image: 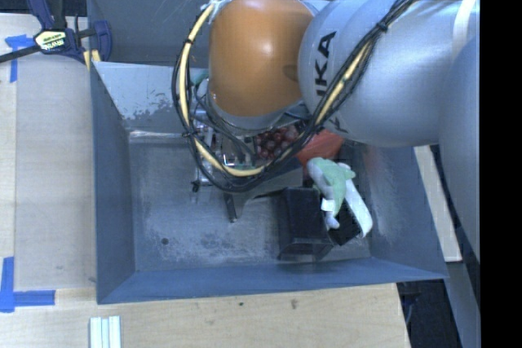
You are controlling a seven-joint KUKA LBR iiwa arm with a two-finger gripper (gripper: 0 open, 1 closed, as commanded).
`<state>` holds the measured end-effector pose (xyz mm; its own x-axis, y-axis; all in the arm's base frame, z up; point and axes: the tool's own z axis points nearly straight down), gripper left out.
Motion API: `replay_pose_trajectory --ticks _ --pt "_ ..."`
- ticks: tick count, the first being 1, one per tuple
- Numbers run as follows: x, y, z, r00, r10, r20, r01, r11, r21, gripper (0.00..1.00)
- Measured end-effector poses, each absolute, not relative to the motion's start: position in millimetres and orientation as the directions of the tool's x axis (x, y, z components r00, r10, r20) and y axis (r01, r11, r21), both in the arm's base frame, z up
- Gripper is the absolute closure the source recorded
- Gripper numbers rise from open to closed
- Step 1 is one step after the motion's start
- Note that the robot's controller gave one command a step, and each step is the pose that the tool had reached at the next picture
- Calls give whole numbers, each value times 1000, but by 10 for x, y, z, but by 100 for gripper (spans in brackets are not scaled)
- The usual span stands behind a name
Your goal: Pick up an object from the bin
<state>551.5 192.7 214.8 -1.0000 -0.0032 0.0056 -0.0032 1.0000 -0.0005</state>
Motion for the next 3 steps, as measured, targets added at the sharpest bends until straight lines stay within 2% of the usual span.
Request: replay_pose_trajectory --ticks 1,2,3 --pt "5534 1917 2195 -1000 0 -3 0 1000 1 0" --pt "5228 1551 1809 -1000 -5 -3 -5 1000 3 0" --pt "5465 1299 1564 -999 -38 0 -38 999 1 0"
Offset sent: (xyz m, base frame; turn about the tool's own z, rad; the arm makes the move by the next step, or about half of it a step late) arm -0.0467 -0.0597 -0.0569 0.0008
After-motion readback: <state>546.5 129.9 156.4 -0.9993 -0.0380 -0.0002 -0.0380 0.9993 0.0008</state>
